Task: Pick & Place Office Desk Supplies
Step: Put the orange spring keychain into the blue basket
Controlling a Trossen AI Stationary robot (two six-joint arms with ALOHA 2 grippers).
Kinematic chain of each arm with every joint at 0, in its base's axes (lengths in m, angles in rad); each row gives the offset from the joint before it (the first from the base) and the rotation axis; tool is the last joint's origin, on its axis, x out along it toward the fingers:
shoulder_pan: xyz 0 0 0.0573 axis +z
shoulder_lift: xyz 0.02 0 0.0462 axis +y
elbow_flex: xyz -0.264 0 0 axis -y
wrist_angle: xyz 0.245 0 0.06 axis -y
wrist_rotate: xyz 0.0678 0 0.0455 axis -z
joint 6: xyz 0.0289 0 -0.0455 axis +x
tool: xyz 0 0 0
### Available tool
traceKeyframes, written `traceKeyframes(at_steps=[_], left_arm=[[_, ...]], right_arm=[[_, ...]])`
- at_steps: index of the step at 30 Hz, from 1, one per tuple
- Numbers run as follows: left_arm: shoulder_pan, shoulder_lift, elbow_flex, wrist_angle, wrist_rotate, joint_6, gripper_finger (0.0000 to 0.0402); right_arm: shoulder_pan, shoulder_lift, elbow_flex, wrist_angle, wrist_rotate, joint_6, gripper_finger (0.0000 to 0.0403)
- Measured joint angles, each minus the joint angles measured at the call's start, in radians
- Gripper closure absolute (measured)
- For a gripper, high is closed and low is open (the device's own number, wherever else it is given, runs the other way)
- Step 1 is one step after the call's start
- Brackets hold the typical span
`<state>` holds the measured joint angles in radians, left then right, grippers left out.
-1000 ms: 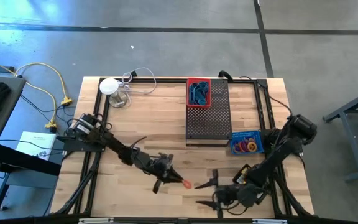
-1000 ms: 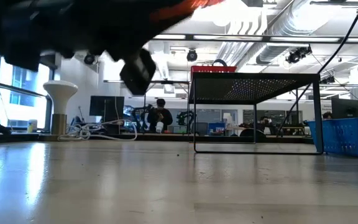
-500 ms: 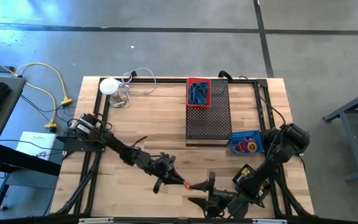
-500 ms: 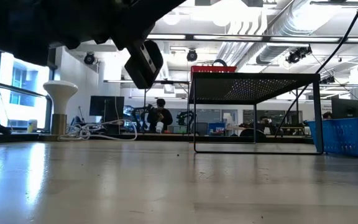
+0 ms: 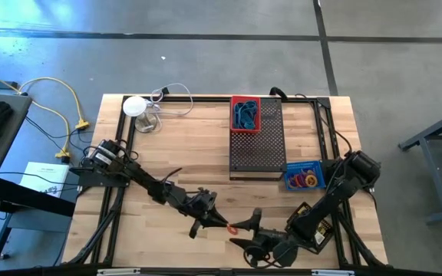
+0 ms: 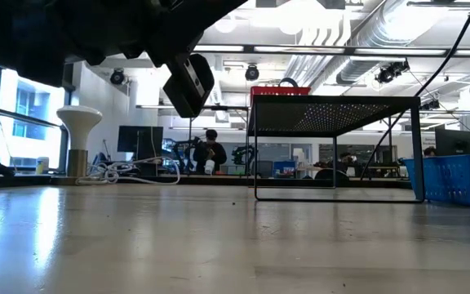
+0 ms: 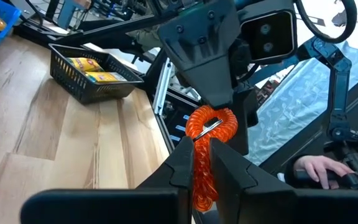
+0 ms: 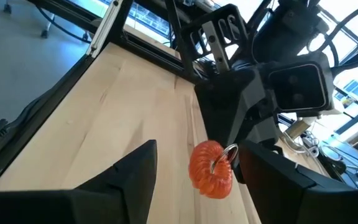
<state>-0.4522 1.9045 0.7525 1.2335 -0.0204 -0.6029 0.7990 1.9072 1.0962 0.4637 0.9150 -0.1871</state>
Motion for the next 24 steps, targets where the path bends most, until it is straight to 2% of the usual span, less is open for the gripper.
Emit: traceKeyframes(at_steps=[4,7,10,18,24], left_arm=[[0.000,0.000,0.000,0.000,0.000,0.000,0.0376],[0.000,0.000,0.000,0.000,0.003,0.000,0.0376],[0.000,0.000,0.000,0.000,0.003,0.000,0.0376],[0.000,0.000,0.000,0.000,0.003,0.011,0.0376],[-0.003,0.002,0.000,-0.006,-0.007,0.036,0.0357]], right_arm=[[-0.003,0.000,0.000,-0.006,-0.003,0.000,0.0189],[-0.003,0.000,0.000,-0.006,-0.003,0.000,0.0207],[-0.003,0.000,0.000,-0.005,-0.003,0.000,0.0246],[-0.003,0.000,0.000,-0.006,-0.002,0.000,0.0384],[-0.003,-0.001,0.000,-0.006,-0.028,0.003,0.0386]])
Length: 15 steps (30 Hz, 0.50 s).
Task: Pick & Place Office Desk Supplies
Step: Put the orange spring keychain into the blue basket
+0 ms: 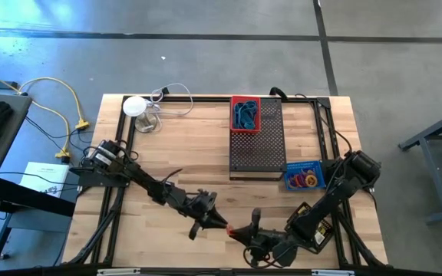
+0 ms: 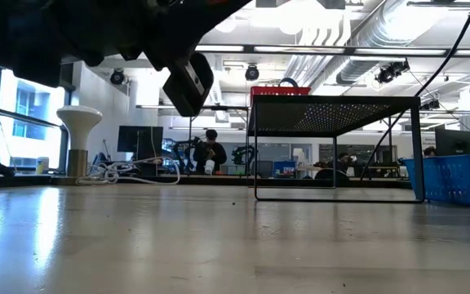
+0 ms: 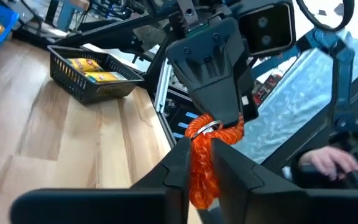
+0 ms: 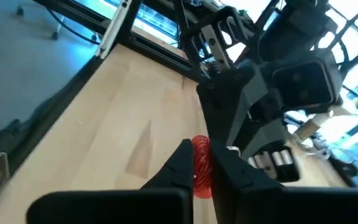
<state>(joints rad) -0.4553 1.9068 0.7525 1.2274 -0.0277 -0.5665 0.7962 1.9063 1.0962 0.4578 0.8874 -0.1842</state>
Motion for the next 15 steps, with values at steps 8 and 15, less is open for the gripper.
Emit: traceKeyframes(at_steps=[8,15], left_arm=[[-0.038,0.002,0.000,0.005,-0.004,0.150,0.0283],[-0.064,0.002,0.000,0.002,-0.004,0.211,0.0267]], right_arm=[[0.022,-0.012,-0.001,-0.087,-0.050,0.191,0.0395],[0.112,-0.118,-0.001,-0.290,0.087,0.513,0.0396]])
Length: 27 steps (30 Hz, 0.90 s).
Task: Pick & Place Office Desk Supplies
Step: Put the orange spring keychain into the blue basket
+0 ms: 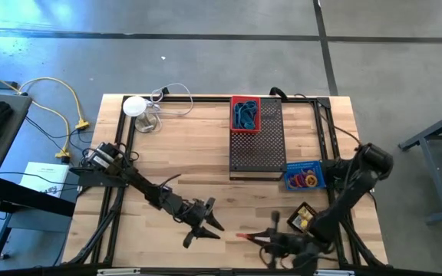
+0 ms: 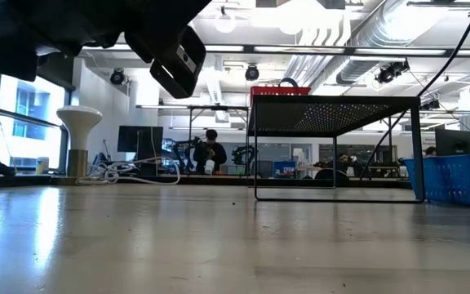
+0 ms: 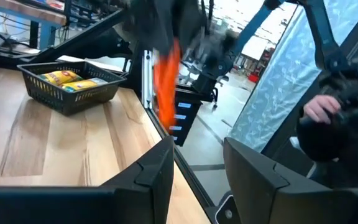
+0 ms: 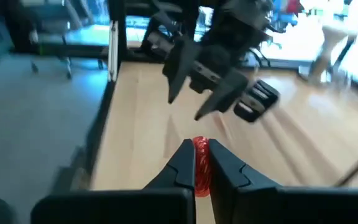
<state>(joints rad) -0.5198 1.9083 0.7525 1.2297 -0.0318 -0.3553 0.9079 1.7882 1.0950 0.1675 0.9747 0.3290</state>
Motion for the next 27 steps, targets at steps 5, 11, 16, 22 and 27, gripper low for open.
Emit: traceKeyframes(at_steps=[5,11,16,22,27], left_arm=[[-0.008,0.000,0.000,-0.004,0.000,-0.001,0.0266],[-0.007,0.000,0.000,-0.029,0.000,-0.001,0.0266],[-0.007,0.002,0.000,-0.079,0.001,-0.004,0.0266],[-0.007,0.002,0.000,-0.089,0.001,-0.004,0.0266],[-0.003,0.002,0.000,-0.093,0.001,-0.003,0.0266]], right_arm=[[0.049,-0.122,0.000,-0.260,0.008,0.396,0.0397],[0.093,-0.224,0.000,-0.655,-0.055,0.826,0.0397],[0.109,-0.291,0.001,-1.032,-0.188,1.271,0.0397],[0.103,-0.311,0.001,-1.410,-0.365,1.640,0.0397],[0.081,-0.314,0.001,-1.717,-0.384,1.863,0.0397]])
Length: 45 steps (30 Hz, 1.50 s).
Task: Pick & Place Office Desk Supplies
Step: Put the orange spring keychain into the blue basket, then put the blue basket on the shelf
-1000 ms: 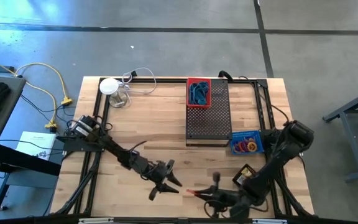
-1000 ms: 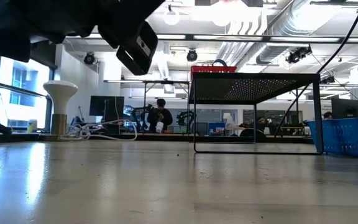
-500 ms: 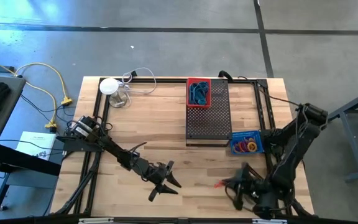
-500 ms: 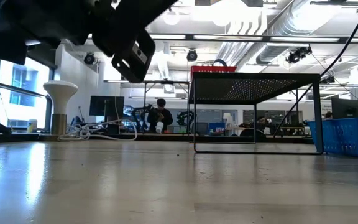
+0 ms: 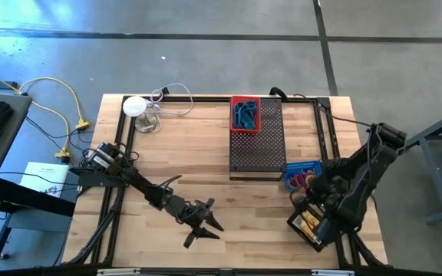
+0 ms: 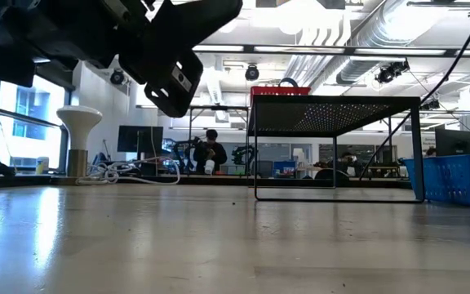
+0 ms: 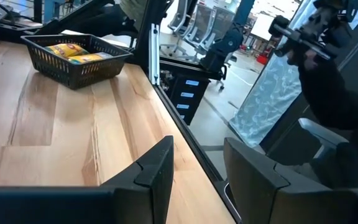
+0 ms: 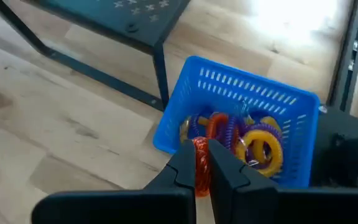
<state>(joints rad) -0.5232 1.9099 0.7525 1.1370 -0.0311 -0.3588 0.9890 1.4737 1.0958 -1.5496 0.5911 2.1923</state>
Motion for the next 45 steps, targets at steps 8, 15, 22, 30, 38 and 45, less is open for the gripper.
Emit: traceKeyframes(at_steps=[8,15,22,30,38,45], left_arm=[[0.005,0.000,0.000,-0.008,0.000,0.000,0.0266],[0.005,0.000,0.000,-0.015,0.002,0.000,0.0266],[0.005,0.000,0.000,-0.022,0.016,0.000,0.0266],[0.005,0.000,0.000,-0.032,0.014,0.000,0.0266],[0.005,0.000,0.000,-0.032,0.013,0.000,0.0266],[0.011,0.000,0.000,-0.032,0.010,0.000,0.0266]], right_arm=[[-0.115,-0.015,-0.050,-0.022,-0.109,-0.010,0.0396],[-0.191,-0.011,-0.078,-0.005,-0.103,-0.072,0.0390],[-0.225,-0.008,-0.078,-0.001,-0.104,-0.151,0.0322],[-0.223,-0.008,-0.078,0.020,-0.091,-0.314,0.0225],[-0.206,-0.007,-0.078,0.227,-0.145,-0.823,0.0215],[-0.257,-0.007,-0.078,0.238,-0.274,-0.861,0.0240]])
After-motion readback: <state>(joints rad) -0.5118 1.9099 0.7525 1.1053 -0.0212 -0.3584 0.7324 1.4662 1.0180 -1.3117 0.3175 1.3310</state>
